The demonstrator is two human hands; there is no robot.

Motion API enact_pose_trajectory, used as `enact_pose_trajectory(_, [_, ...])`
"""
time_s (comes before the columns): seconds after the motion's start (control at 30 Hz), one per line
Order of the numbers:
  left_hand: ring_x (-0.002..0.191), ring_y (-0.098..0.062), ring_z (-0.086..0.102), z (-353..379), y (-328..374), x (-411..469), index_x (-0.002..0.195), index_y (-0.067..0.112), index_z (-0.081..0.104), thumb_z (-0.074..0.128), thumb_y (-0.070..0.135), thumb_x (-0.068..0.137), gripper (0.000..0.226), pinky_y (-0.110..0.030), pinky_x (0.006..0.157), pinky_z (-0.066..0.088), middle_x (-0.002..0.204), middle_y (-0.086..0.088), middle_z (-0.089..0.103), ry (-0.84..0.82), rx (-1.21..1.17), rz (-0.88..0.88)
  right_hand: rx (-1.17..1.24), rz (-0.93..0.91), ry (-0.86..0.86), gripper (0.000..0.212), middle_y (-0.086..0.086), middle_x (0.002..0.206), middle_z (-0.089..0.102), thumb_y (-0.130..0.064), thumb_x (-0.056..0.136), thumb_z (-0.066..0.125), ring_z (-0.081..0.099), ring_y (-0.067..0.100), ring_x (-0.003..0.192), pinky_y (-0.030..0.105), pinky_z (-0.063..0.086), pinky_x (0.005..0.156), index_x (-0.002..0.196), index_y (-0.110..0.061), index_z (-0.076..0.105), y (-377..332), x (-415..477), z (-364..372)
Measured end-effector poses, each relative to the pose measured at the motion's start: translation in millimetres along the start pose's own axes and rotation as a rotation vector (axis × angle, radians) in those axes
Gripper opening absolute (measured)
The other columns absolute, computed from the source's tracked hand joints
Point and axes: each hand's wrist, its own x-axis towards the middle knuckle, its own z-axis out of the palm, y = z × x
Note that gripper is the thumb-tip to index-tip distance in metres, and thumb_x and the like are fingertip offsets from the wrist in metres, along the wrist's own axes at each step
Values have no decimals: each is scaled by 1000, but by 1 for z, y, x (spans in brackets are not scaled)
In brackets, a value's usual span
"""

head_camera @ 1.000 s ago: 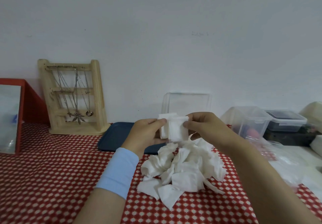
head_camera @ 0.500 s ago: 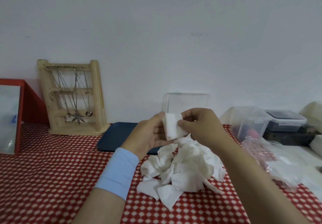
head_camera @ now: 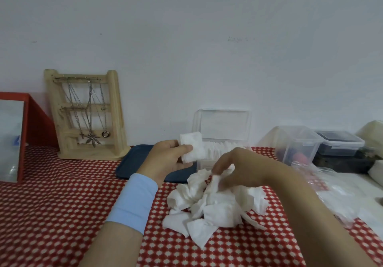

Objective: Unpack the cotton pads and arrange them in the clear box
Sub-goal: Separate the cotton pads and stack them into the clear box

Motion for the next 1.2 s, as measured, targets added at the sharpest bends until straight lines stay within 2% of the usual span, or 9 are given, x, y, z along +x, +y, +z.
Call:
enact_pose_trajectory(0.13, [102, -23, 73, 2, -1, 1, 99, 7, 73, 68, 13, 96, 8, -31, 73, 63, 110, -10, 76, 34, 55, 17, 277, -102, 200, 6, -13, 96, 76, -28, 87, 77, 69, 1, 95, 25, 52, 93, 92, -25, 78, -2, 1, -3])
enact_pose_trajectory(0.27, [96, -20, 74, 6, -1, 0, 92, 10, 74, 68, 14, 96, 7, -30, 71, 62, 103, -8, 77, 62, 114, 45, 547, -136, 266, 8, 6, 95, 77, -14, 95, 67, 70, 15, 85, 32, 55, 82, 96, -11, 75, -2, -2, -9])
enact_pose_trajectory(0.47, [96, -24, 76, 10, 0, -5, 96, 4, 77, 69, 17, 95, 14, -33, 72, 62, 102, -11, 78, -4, 76, 16, 622, -79, 319, 11, -5, 83, 74, -16, 94, 70, 57, 8, 61, 29, 49, 63, 97, -22, 79, 1, 1, -6])
enact_pose_trajectory(0.7, [95, -28, 77, 13, 0, -8, 104, 3, 77, 67, 19, 97, 19, -38, 79, 63, 101, -14, 79, -75, 94, -8, 778, -136, 481, 26, -6, 87, 75, -12, 80, 85, 50, 1, 52, 17, 43, 51, 103, -23, 78, -11, 0, -8])
enact_pose_trajectory(0.87, [99, -32, 76, 17, 3, -12, 110, 0, 73, 57, 15, 102, 24, -37, 77, 64, 106, -22, 76, -175, 67, -25, 562, -141, 551, 30, -7, 91, 70, -18, 74, 89, 53, -5, 57, 9, 47, 63, 97, -31, 76, -19, 9, 1])
enact_pose_trajectory(0.97, [102, -33, 74, 19, 6, -13, 115, 1, 71, 57, 32, 102, 36, -40, 80, 64, 110, -22, 75, -198, -3, -51, 489, -102, 586, 29, -11, 91, 69, -24, 73, 90, 53, -4, 58, 12, 46, 63, 94, -36, 73, -18, 10, 2])
enact_pose_trajectory(1.03, [104, -30, 74, 18, 7, -14, 117, 2, 71, 67, 40, 92, 45, -39, 85, 62, 111, -19, 76, -258, 27, -46, 453, -80, 615, 32, -14, 97, 66, -32, 74, 89, 54, -2, 61, 12, 43, 62, 99, -38, 71, -17, 11, 2])
enact_pose_trajectory(1.1, [107, -26, 74, 15, 6, -17, 119, 4, 71, 75, 29, 85, 42, -36, 93, 60, 113, -14, 76, -338, 164, 9, 413, -50, 596, 43, -19, 110, 63, -40, 76, 86, 59, -1, 75, 13, 43, 67, 114, -40, 67, -16, 10, 2])
enact_pose_trajectory(1.2, [109, -24, 73, 13, 5, -16, 123, 6, 69, 72, 5, 91, 32, -38, 98, 57, 115, -11, 76, -341, 258, 52, 452, -27, 430, 61, -17, 117, 63, -38, 80, 83, 63, 0, 97, 18, 50, 83, 136, -34, 58, -13, 6, -2])
